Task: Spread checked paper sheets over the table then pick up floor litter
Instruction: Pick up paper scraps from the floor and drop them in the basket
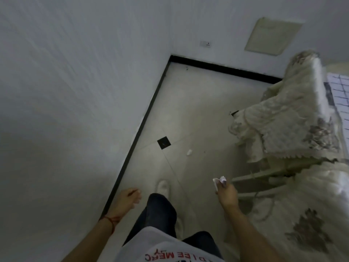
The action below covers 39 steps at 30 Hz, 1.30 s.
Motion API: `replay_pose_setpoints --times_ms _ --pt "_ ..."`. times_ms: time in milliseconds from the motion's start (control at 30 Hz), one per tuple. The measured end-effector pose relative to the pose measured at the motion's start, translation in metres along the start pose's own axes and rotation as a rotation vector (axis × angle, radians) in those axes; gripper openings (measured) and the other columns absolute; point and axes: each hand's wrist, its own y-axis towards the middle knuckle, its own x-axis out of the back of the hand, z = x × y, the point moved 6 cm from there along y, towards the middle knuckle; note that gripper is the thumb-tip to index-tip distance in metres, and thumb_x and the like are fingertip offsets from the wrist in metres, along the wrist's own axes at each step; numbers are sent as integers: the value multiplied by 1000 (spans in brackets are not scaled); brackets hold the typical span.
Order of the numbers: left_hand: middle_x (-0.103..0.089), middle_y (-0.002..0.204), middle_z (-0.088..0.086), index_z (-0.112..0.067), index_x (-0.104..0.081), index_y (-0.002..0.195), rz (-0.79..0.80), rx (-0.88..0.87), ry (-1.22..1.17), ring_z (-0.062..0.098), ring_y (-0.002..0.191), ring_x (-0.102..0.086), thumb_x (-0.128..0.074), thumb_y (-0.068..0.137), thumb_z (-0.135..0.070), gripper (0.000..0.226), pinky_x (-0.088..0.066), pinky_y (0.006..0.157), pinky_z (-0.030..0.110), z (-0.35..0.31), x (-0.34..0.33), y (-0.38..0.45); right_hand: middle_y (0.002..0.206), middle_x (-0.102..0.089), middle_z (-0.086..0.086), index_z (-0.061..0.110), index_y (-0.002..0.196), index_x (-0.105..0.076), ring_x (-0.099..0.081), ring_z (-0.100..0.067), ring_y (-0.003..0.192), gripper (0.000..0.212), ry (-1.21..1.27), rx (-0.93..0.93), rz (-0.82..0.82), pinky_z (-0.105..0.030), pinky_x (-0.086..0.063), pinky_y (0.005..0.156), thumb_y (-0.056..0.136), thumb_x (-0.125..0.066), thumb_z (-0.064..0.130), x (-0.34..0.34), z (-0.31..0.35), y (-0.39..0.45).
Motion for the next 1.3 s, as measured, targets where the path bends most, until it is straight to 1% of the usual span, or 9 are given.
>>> replay_pose_setpoints --times_ms 167,400,700,800,900,1000,1133,1200,1300 --pt "-64 80 9 -14 -64 80 -27 53 59 20 71 -58 -51 92 -15 18 -44 60 26 -43 15 65 73 -44 -15 20 63 -34 -38 -22 74 35 -14 46 -52 -31 -29 69 93 -51 28 11 52 73" --pt "-62 87 7 -6 -62 98 66 17 165 17 77 -56 -50 93 -19 18 -44 63 23 -181 -12 176 70 -52 -20 8 72 -41 -52 -29 71 31 93 -132 -65 -33 -34 67 93 -50 30 21 92 162" --pt "-63 92 7 -3 -64 105 258 -115 352 15 80 -56 -50 93 -17 22 -41 63 14 -319 -123 294 63 -43 -8 19 59 -32 -52 -24 67 40 171 -200 -111 -31 -33 66 92 -54 18 29 108 253" --pt "-62 93 8 -3 -63 107 257 -61 347 16 81 -56 -50 93 -16 23 -41 61 13 -309 -161 346 58 -38 0 17 58 -37 -43 -16 62 38 205 -195 -41 -29 -35 69 92 -54 12 10 92 301" --pt "-63 97 14 -1 -61 110 217 30 345 17 80 -56 -49 93 -16 25 -42 61 14 -275 -199 404 75 -55 -6 3 81 -58 -53 -16 74 18 190 -208 22 -24 -37 71 92 -55 18 -15 66 356" --pt "-65 100 18 1 -60 110 199 128 388 20 77 -58 -51 92 -16 27 -45 63 22 -221 -237 461 82 -59 -6 8 86 -58 -55 -16 81 13 141 -199 23 -23 -36 66 92 -54 19 -40 32 415" --pt "-65 113 18 -5 -60 114 233 170 514 31 103 -61 -54 91 -25 31 -48 91 33 -144 -290 542 73 -57 -4 12 79 -55 -54 -18 73 19 83 -194 37 -20 -38 57 93 -52 24 -86 -20 484" --pt "-63 118 17 -7 -58 117 213 170 544 30 106 -59 -53 91 -28 34 -44 92 28 -107 -313 585 74 -56 2 12 85 -57 -53 -14 73 16 96 -202 31 -6 -39 54 93 -52 24 -108 -49 513" --pt "-62 119 17 -8 -54 122 179 183 560 28 107 -57 -55 90 -30 39 -36 79 17 -50 -345 642 70 -54 6 16 80 -55 -52 -11 68 14 133 -213 32 -1 -38 51 92 -53 23 -142 -89 551"
